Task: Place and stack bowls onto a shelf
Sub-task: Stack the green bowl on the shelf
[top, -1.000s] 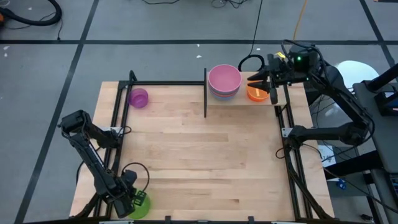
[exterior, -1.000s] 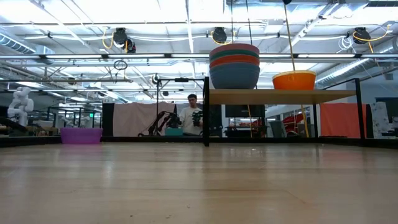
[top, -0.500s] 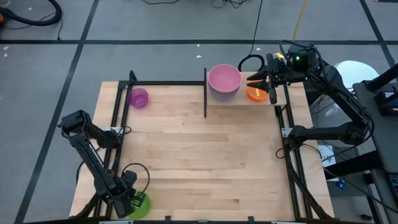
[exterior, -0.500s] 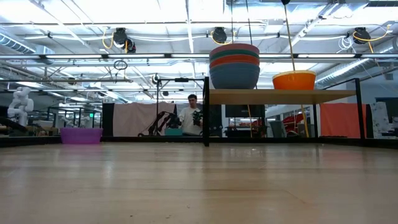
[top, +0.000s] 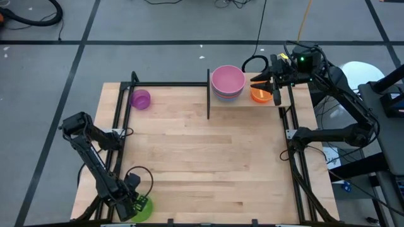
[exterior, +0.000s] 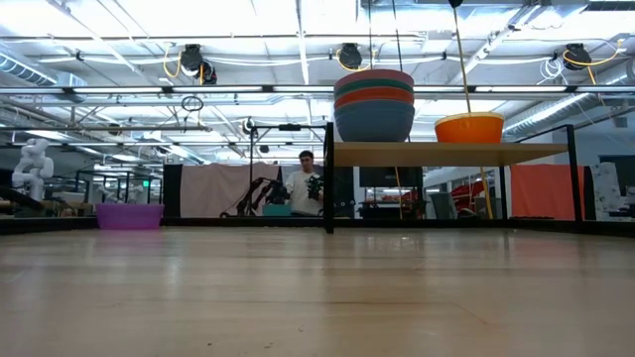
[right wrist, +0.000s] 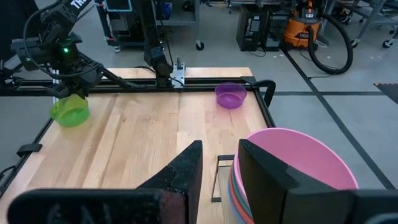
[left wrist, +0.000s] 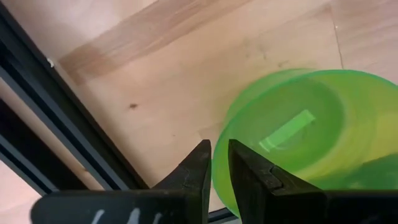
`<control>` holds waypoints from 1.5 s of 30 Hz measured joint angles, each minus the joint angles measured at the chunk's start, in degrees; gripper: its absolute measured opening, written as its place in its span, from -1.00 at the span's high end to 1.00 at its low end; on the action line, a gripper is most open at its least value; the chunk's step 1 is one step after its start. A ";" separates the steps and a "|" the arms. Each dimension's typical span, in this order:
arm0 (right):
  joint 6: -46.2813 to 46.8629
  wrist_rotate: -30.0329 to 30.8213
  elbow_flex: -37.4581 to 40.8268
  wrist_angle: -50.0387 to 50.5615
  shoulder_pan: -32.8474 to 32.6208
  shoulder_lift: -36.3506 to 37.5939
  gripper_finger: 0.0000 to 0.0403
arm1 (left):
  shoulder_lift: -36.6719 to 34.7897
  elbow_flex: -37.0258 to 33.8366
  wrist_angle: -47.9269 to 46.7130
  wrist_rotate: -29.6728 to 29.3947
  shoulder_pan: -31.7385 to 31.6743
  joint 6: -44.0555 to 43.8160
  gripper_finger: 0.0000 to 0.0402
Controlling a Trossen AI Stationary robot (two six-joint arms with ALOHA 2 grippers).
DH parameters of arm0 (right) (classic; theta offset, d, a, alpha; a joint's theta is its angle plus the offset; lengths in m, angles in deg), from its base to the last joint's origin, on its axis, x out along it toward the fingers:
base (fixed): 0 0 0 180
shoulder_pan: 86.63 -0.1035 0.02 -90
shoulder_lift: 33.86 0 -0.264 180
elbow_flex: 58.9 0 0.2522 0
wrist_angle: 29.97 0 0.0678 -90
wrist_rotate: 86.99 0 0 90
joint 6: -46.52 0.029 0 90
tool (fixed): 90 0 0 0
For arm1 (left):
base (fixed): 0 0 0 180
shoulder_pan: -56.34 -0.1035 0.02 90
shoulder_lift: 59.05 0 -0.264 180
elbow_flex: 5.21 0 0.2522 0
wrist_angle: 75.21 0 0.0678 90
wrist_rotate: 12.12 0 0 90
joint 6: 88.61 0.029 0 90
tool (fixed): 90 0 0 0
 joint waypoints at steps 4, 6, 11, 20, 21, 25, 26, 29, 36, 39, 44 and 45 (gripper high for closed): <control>0.03 0.00 0.00 0.02 0.00 0.00 0.53 | 0.00 -1.80 1.23 -0.04 0.10 0.29 0.70; 0.04 0.00 0.00 0.00 0.00 0.00 0.53 | 0.00 -3.37 4.46 -0.02 0.10 0.28 0.70; 0.12 -0.01 0.00 0.00 0.00 -0.02 0.53 | 0.00 -7.86 12.73 -0.02 0.10 0.05 0.70; 0.63 -0.01 0.00 0.00 0.00 0.00 0.53 | 0.00 -11.28 17.85 0.02 -0.14 0.16 0.79; 1.22 -0.01 0.00 0.00 0.00 0.00 0.53 | 0.00 -11.26 17.90 0.03 -0.23 0.19 0.86; 2.30 0.00 0.00 0.00 0.00 0.00 0.53 | -0.08 -11.22 17.93 0.02 -1.02 1.73 0.95; 2.32 0.00 0.00 0.00 0.00 0.00 0.53 | -0.27 -11.18 17.81 0.02 -1.28 2.54 0.95; 2.36 0.00 0.00 0.00 0.00 0.00 0.53 | -1.44 -10.46 16.29 -1.12 -2.65 5.22 0.97; 2.36 0.00 0.00 -0.01 0.00 0.00 0.53 | -11.29 -10.00 8.77 -10.93 -8.32 15.62 0.98; 2.36 0.00 0.00 0.00 0.00 0.08 0.53 | -16.41 -10.00 4.49 -13.22 -12.47 20.78 0.98; 1.38 0.18 0.00 0.00 0.02 0.95 0.53 | -23.75 -10.00 0.85 -13.89 -21.95 31.19 0.98; 1.38 0.49 0.00 0.00 0.02 1.24 0.53 | -24.95 -10.00 0.79 -14.00 -24.09 33.17 0.98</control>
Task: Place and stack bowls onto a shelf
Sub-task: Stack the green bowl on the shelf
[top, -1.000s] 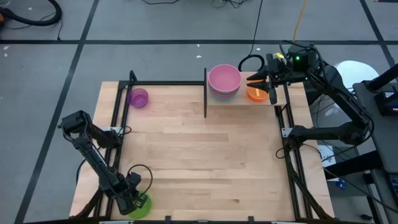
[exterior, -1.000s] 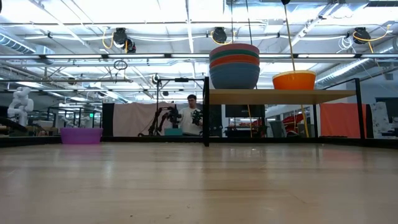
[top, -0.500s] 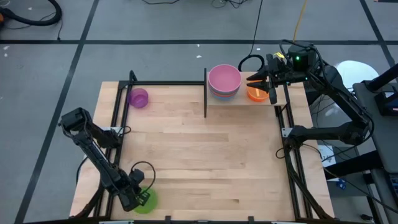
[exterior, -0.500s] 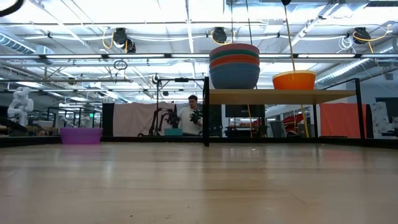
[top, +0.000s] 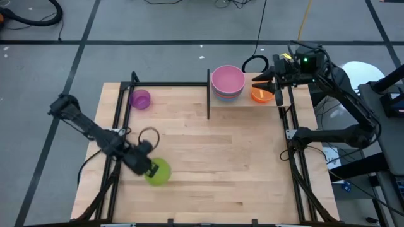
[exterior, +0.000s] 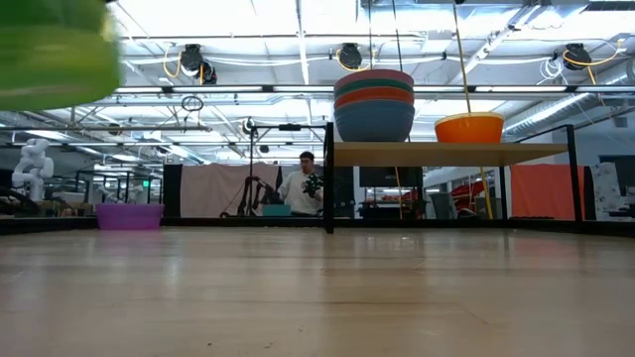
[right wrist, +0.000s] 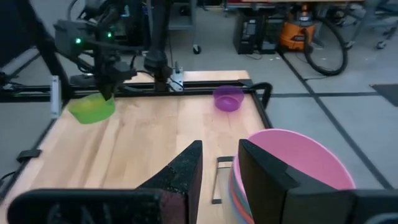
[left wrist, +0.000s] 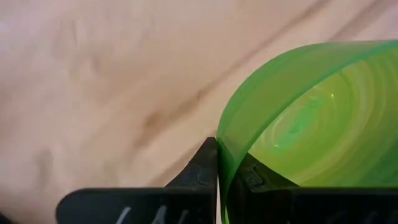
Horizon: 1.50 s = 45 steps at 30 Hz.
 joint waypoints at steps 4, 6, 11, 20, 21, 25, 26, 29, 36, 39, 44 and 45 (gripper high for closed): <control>-1.65 4.32 0.00 0.02 0.02 1.83 0.53 | -3.37 1.45 -0.04 -1.48 -9.13 7.97 0.98; -3.55 6.09 0.00 0.05 0.03 3.14 0.53 | -3.90 3.78 0.06 -2.78 -14.04 13.08 0.98; -4.82 7.31 0.00 0.05 0.04 6.38 0.53 | -2.60 12.44 0.15 -4.36 -25.71 23.76 0.98; -5.56 13.53 0.00 1.24 0.04 10.60 0.53 | 8.09 32.81 3.47 -5.12 -39.73 49.15 0.98; -5.88 15.51 0.00 1.82 0.04 11.06 0.53 | 9.83 35.50 3.65 -5.12 -40.87 51.54 0.98; -5.96 21.57 0.00 3.74 0.04 12.40 0.53 | 17.45 45.84 3.31 -3.96 -44.72 59.89 0.98; -6.00 22.61 0.00 4.12 0.04 12.63 0.53 | 19.48 48.48 3.21 -3.48 -45.50 61.70 0.98; -5.97 23.90 -0.02 5.27 0.04 12.99 0.53 | 25.48 57.08 3.22 -1.44 -47.26 66.58 0.98; -5.85 23.53 -0.02 7.89 0.04 12.81 0.53 | 39.02 75.77 3.33 0.13 -50.05 76.01 0.98; -5.38 23.48 -0.02 9.48 0.04 12.41 0.53 | 44.27 81.15 3.66 0.11 -51.06 78.10 0.98; -2.62 23.07 -0.02 9.44 0.04 11.65 0.53 | 48.97 84.43 14.77 0.09 -52.27 79.46 0.98; -2.63 22.30 -0.02 9.52 0.04 11.51 0.53 | 49.41 84.41 17.76 0.09 -52.46 79.49 0.98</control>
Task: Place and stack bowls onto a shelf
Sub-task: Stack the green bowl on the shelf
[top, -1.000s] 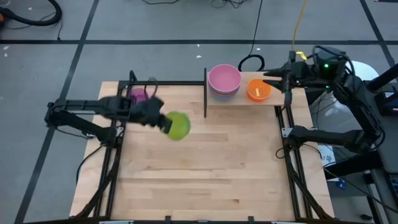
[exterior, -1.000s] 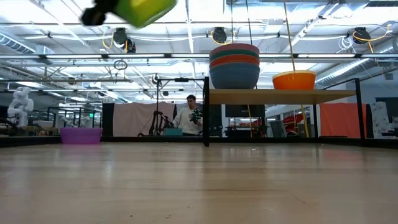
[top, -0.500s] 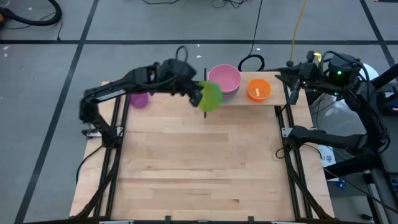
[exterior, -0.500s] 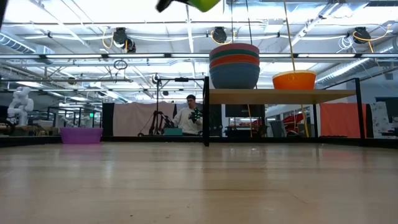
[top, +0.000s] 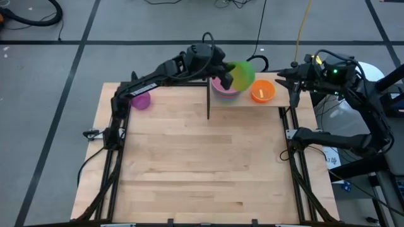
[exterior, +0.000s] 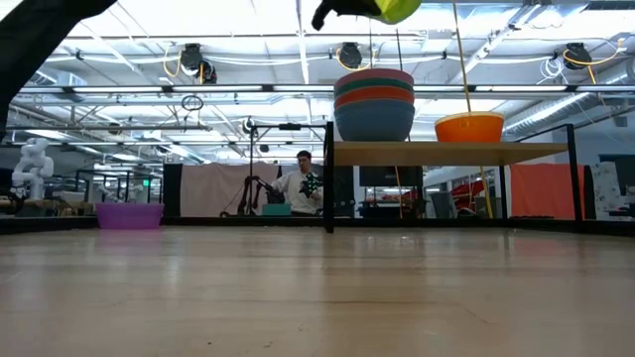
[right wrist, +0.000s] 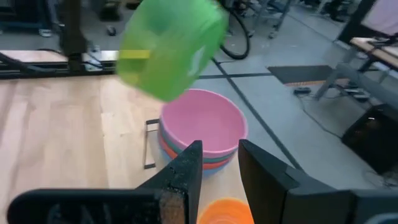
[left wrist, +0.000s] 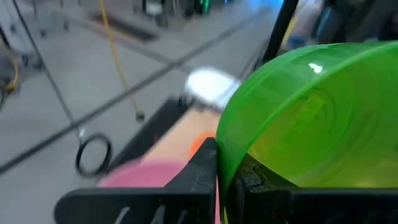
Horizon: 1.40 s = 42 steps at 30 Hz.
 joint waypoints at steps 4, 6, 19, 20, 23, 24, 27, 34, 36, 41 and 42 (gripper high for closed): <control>-0.06 -0.48 0.00 -0.33 -0.02 -0.14 0.53 | 1.17 -0.04 7.17 -0.03 -0.24 0.14 0.98; -0.03 -0.48 0.00 -1.04 -0.02 -0.12 0.53 | 1.47 -0.13 9.22 -1.28 -0.29 1.10 0.98; -0.01 -0.46 0.05 -8.68 -0.04 -3.19 0.53 | 4.57 -0.15 19.46 -16.34 -0.28 7.62 0.98; -0.01 -0.45 0.09 -9.49 -0.04 -3.57 0.53 | 5.12 -0.15 20.27 -17.50 -0.28 7.70 0.98; -0.03 -0.40 0.62 -12.42 -0.04 -4.32 0.53 | 5.84 -0.14 21.44 -20.55 -0.19 8.77 0.98; -0.03 -0.45 1.23 -13.63 -0.07 -4.45 0.53 | 5.89 -0.15 21.56 -20.88 -0.17 9.18 0.98; 0.05 -0.43 4.55 -18.89 -0.09 -4.49 0.53 | 5.70 -0.15 21.73 -23.96 -0.12 10.56 0.98; 0.40 -0.35 15.11 -36.98 -0.09 -4.20 0.53 | 5.67 -0.13 22.11 -27.37 -0.84 12.56 0.98; 0.86 -0.35 18.01 -42.24 -0.09 -4.04 0.53 | 5.67 -0.13 22.08 -27.52 -1.17 12.57 0.98; 3.40 -0.04 25.11 -54.45 -0.09 -3.44 0.53 | 5.67 -0.13 21.70 -27.69 -1.78 13.15 0.98; 3.38 0.05 26.39 -56.86 -0.09 -3.24 0.53 | 5.67 -0.13 21.77 -27.72 -1.79 12.99 0.98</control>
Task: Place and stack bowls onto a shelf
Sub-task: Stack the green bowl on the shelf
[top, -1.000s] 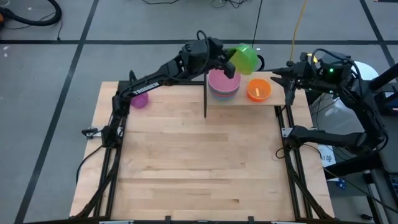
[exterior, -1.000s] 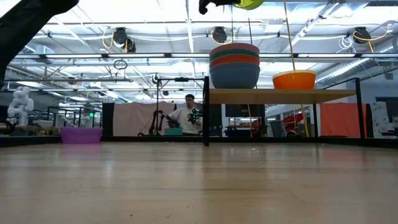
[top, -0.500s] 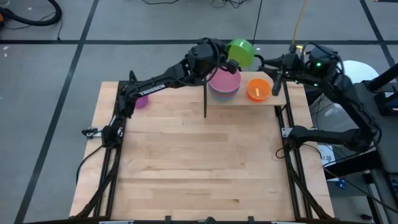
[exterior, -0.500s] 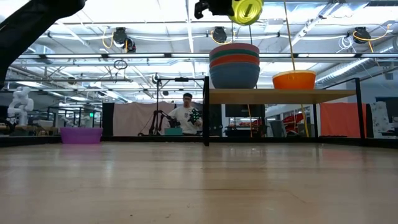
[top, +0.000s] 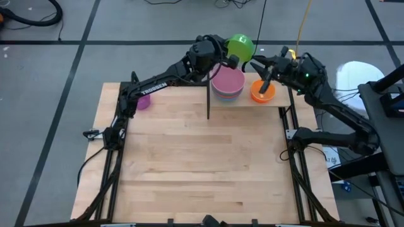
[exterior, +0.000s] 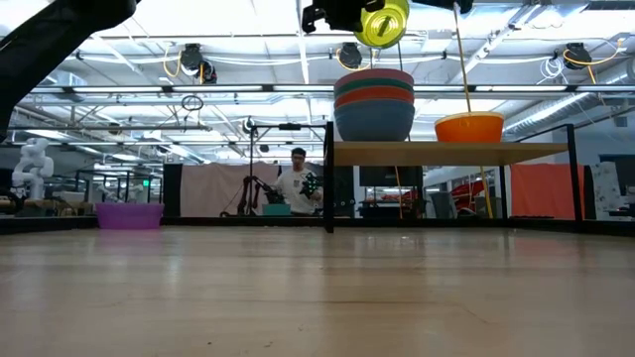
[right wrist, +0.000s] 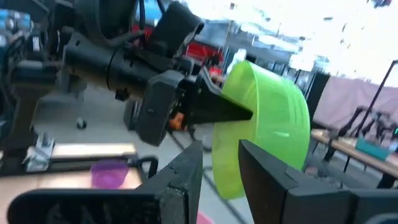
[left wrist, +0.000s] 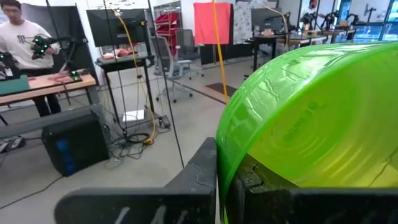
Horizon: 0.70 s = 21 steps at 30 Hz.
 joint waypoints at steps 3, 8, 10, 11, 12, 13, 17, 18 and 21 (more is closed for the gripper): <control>-0.26 0.84 3.69 -7.22 0.00 0.47 0.53 | 0.00 0.00 0.08 0.02 0.07 0.12 0.98; -0.51 6.03 7.60 -14.74 -0.70 0.77 0.53 | 0.00 0.00 -0.13 0.02 0.45 0.02 0.98; -0.61 8.02 8.24 -15.16 -0.72 0.60 0.53 | 0.00 0.00 -0.10 0.02 0.60 0.25 0.98; -0.61 8.88 8.32 -15.21 -0.72 0.28 0.53 | 0.00 0.00 -0.11 0.02 0.74 0.29 0.98; -0.61 9.03 8.34 -15.31 -0.70 -0.06 0.53 | 0.00 0.00 -0.09 0.02 0.91 0.30 0.98; -0.64 9.06 8.34 -15.33 -0.70 -0.49 0.53 | 0.00 0.00 -0.09 -0.14 1.10 0.29 0.98; -3.16 11.84 8.37 -16.26 -0.73 -1.84 0.53 | 0.00 0.00 -0.33 -0.95 1.67 0.41 0.98; -3.67 13.17 8.37 -16.39 -0.77 -2.22 0.53 | 0.00 0.00 -0.49 -1.37 1.86 0.40 0.98; -4.11 17.71 8.37 -17.50 -0.81 -3.30 0.53 | 0.00 0.00 -0.54 -1.69 2.45 0.39 0.98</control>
